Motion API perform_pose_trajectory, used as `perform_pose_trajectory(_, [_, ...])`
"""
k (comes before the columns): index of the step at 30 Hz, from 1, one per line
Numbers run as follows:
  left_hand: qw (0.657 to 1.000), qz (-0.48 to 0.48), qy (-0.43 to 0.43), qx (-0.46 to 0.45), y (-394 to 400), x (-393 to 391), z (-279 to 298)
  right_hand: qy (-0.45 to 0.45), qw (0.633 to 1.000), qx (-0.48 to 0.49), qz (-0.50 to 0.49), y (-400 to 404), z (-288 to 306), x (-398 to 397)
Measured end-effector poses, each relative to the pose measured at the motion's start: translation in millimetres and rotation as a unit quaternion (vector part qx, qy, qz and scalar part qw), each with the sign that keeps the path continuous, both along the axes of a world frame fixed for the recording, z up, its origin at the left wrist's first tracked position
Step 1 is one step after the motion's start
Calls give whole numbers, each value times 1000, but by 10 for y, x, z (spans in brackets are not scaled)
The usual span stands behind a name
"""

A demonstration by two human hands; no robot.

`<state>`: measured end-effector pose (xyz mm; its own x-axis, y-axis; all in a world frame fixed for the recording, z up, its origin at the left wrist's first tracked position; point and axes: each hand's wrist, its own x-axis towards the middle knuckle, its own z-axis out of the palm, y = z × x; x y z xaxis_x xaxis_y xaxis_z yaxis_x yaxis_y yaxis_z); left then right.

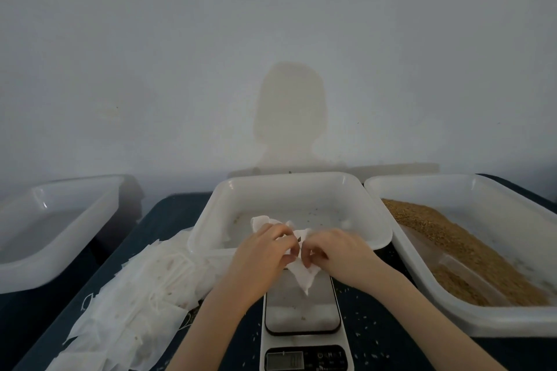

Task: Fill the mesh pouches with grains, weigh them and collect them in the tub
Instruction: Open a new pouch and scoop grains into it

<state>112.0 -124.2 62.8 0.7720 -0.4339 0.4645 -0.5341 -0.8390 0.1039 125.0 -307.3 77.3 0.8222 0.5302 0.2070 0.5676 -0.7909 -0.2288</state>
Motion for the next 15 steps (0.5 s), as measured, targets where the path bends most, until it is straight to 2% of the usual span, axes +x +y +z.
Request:
perform_pose_trajectory(4, [1000, -11, 16, 12, -15, -20, -11, 7, 1000, -1, -10, -18, -13, 0])
perform_pose_trajectory(7, [999, -15, 46, -14, -7, -36, 32, 30, 999, 11, 7, -32, -30, -2])
perform_pose_trajectory(11, [995, -30, 77, -53, -43, -78, 110, 20, 998, -56, 17, -40, -56, 9])
perform_pose_trajectory(15, [993, -22, 82, -77, -77, -99, 136, 63, 998, -15, 19, -65, -29, 3])
